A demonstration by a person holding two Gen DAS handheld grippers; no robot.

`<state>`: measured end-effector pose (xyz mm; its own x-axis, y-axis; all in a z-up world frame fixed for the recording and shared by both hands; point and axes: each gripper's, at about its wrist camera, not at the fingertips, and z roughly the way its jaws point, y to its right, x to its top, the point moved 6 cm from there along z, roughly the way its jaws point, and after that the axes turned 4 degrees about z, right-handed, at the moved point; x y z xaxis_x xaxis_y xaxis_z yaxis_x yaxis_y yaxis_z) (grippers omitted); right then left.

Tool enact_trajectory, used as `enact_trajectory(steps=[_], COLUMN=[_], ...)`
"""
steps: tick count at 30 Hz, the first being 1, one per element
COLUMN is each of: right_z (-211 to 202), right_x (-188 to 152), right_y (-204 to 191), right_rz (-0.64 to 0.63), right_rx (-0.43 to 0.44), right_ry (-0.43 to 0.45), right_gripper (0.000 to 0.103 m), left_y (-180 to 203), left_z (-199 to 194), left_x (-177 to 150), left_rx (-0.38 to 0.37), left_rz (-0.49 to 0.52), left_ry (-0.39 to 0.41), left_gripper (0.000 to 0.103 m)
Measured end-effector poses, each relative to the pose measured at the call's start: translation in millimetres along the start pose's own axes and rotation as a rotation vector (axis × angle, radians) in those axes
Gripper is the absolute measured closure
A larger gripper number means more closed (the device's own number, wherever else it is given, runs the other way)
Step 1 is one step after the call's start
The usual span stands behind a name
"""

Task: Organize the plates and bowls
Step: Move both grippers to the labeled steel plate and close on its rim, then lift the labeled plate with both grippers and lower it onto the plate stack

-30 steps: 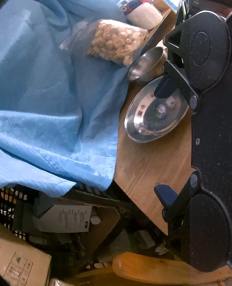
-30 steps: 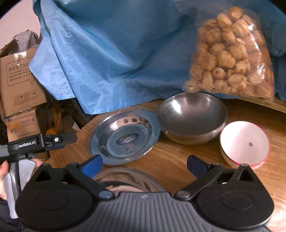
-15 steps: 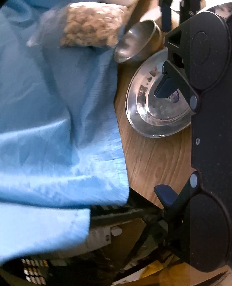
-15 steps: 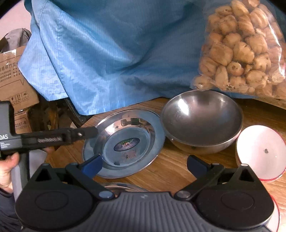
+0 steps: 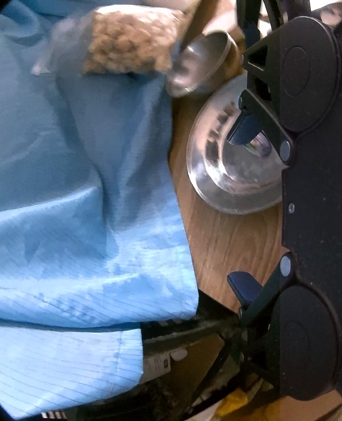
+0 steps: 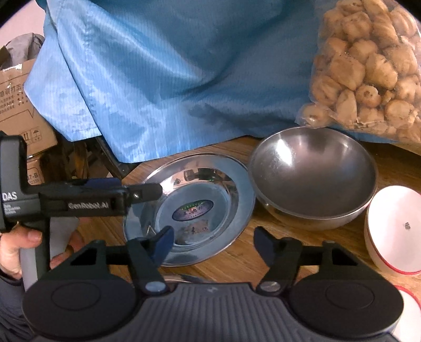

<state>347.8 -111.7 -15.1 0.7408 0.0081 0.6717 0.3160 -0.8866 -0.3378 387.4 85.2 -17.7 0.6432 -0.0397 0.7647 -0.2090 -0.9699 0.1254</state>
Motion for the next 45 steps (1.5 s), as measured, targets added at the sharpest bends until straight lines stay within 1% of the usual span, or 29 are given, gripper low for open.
enact_trajectory(steps=[3,4,7,10,11,12,14,16,18,22,26,29,34,39,42,45], right_z=[3.9,5.2,7.6,11.3,11.8,12.0,12.2,12.3,13.4,16.1,13.2,7.1,-11.7,-36.2,-54.2,-72.9], right_x=[-0.8,-1.3,-2.7,-2.4,-2.2,-1.8,-0.8,-0.2,0.5,0.8,-0.2,0.8,3.7,-0.8,-6.9,-11.5], right_y=[2.2,3.0,4.3,5.0,5.1,5.3,3.8,3.4,5.1,10.4,5.9,1.1,-6.3,-8.7,-7.8,-5.3], right_rz=[-0.001,-0.004,-0.002,-0.008,-0.013,-0.020,-0.037,-0.043,-0.038,-0.012,-0.027,-0.038,-0.040,-0.023,-0.012,-0.005], right_rx=[-0.023,-0.031,-0.032,-0.034,-0.038,-0.045,-0.049,-0.047,-0.045,-0.033,-0.039,-0.033,-0.013,0.016,0.029,0.038], right_ry=[-0.008,-0.010,-0.013,-0.022,-0.021,-0.017,-0.004,-0.007,-0.012,-0.016,-0.004,0.018,0.078,0.121,0.148,0.172], right_gripper=[0.053,0.054,0.057,0.065,0.068,0.070,0.072,0.073,0.073,0.073,0.076,0.079,0.081,0.081,0.081,0.082], left_y=[-0.6,0.2,1.4,2.7,2.5,3.7,4.5,4.6,3.3,-3.1,-12.5,-15.6,-7.9,6.6,17.0,28.6], left_z=[-0.4,-0.3,1.8,4.7,5.1,5.7,8.2,7.9,6.8,6.3,0.9,-6.5,-35.7,-67.7,-80.7,-91.1], left_x=[2.0,2.1,0.3,-3.1,-4.0,-5.1,-7.3,-8.4,-8.6,-12.3,-15.8,-16.5,-8.5,-5.1,-7.2,-10.9], left_rx=[-0.031,-0.032,-0.042,-0.056,-0.061,-0.070,-0.085,-0.077,-0.071,-0.079,-0.092,-0.096,-0.081,-0.087,-0.084,-0.098], left_rz=[-0.028,-0.028,-0.026,-0.030,-0.028,-0.024,-0.022,-0.017,-0.022,-0.054,-0.117,-0.144,-0.110,-0.073,-0.058,-0.049], left_ry=[0.008,0.009,0.000,-0.014,-0.018,-0.023,-0.041,-0.040,-0.040,-0.039,-0.025,-0.015,0.041,0.089,0.101,0.101], left_gripper=[0.008,0.009,0.017,0.031,0.039,0.050,0.063,0.066,0.073,0.082,0.083,0.083,0.084,0.084,0.084,0.084])
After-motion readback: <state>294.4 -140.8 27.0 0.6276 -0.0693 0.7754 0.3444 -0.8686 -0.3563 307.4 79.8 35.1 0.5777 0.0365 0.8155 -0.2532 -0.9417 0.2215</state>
